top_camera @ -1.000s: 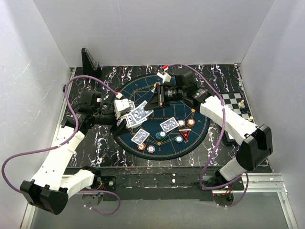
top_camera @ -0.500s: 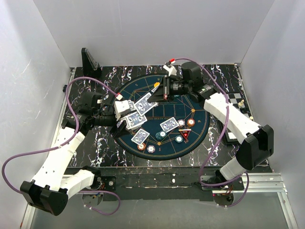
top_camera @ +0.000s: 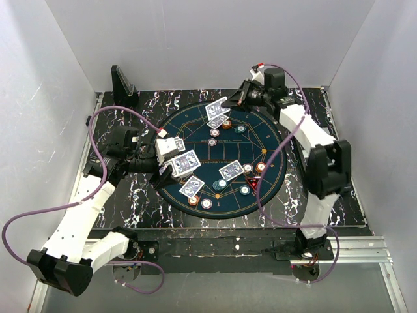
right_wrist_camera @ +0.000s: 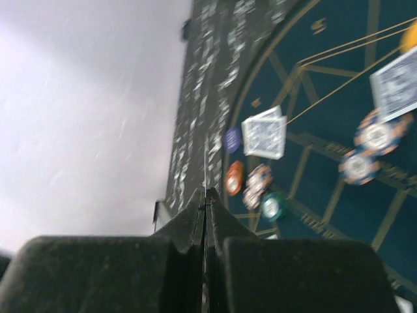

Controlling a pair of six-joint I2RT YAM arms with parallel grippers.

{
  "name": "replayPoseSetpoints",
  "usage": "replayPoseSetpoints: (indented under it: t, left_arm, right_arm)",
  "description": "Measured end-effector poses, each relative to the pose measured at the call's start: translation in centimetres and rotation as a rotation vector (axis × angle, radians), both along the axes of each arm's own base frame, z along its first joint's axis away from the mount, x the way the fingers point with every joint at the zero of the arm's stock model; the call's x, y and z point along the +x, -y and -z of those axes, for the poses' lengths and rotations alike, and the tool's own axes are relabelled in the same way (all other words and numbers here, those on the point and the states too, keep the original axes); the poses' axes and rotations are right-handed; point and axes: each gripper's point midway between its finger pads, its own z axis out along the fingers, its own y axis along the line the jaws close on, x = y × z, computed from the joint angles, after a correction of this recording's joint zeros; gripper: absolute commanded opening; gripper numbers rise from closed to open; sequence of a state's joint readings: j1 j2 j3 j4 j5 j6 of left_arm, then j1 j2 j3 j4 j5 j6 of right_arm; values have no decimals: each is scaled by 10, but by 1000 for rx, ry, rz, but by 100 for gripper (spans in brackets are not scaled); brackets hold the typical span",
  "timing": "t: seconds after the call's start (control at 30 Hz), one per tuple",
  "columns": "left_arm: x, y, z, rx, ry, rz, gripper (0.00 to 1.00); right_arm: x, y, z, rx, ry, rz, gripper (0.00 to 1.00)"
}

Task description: Distribute texas hold em gaming equipment

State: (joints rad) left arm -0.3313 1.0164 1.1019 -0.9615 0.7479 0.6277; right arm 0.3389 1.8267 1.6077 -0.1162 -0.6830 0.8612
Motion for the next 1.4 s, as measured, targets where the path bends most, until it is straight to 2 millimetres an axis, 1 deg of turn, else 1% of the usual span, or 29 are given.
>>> replayPoseSetpoints:
  t: [0.1,0.17,0.23,0.3,0.33,0.4,0.47,0.6,0.67,0.7,0.73,0.77,0.83,0.93,1.0,1.1,1.17,1.2,1.27,1.33,1.37,1.4]
  left_arm:
    - [-1,0,0,0,-1,0,2]
    - [-2,-1,-1,0,0,0,2]
    - [-3,-1,0,0,-4,0,2]
    - [-3,-1,0,0,-8,-2,2]
    - [-3,-1,0,-2,-9,-3,2]
    - [-4,0,-1,-5,-14,-3,2]
    - [-4,0,-1,-7,-15,-2,2]
    - [-4,1,-1,-10,-16,1,2]
    - [-5,1,-1,-12,-19,1,2]
    - [-5,1,-1,-13,-20,1,2]
    - [-5,1,-2,-14,-22,1,2]
    - [-5,1,-2,-15,-23,1,2]
    - [-5,1,-2,-16,-24,1,2]
    - [-6,2,-2,-18,-27,0,2]
    - [-6,2,-2,-19,-30,-1,2]
    - [-6,2,-2,-20,-33,-3,2]
    - [-6,2,-2,-21,-34,-5,2]
    - [-6,2,-2,-21,-34,-5,2]
    - [-7,2,-3,-22,-32,-5,2]
    - [-7,2,-4,-24,-27,-5,2]
    - [-7,1,-4,-24,-25,-5,2]
    - [-7,2,-5,-26,-21,-5,2]
  right_arm:
    - [55,8,52,-60,-57,85,1]
    - [82,10,92,-101,-108,122,1]
    - [100,11,129,-136,-163,148,1]
    - [111,11,162,-167,-212,166,1]
    - [114,12,175,-181,-236,174,1]
    - [118,12,192,-203,-268,189,1]
    - [124,13,195,-213,-272,204,1]
    - [133,15,186,-219,-243,233,2]
    - [137,16,185,-226,-233,247,10]
    - [137,17,186,-233,-234,253,17]
    - [137,19,189,-242,-241,260,29]
    - [136,20,191,-253,-249,265,36]
    - [134,24,196,-275,-265,279,45]
    - [130,30,204,-315,-290,291,50]
    - [127,33,209,-336,-304,296,50]
    - [126,36,210,-354,-306,307,53]
    - [123,40,208,-371,-309,317,61]
    - [120,42,206,-378,-311,322,69]
    - [112,48,197,-396,-317,333,80]
    - [101,53,179,-405,-309,341,84]
    - [94,55,168,-402,-299,341,84]
    - [83,58,152,-392,-284,340,85]
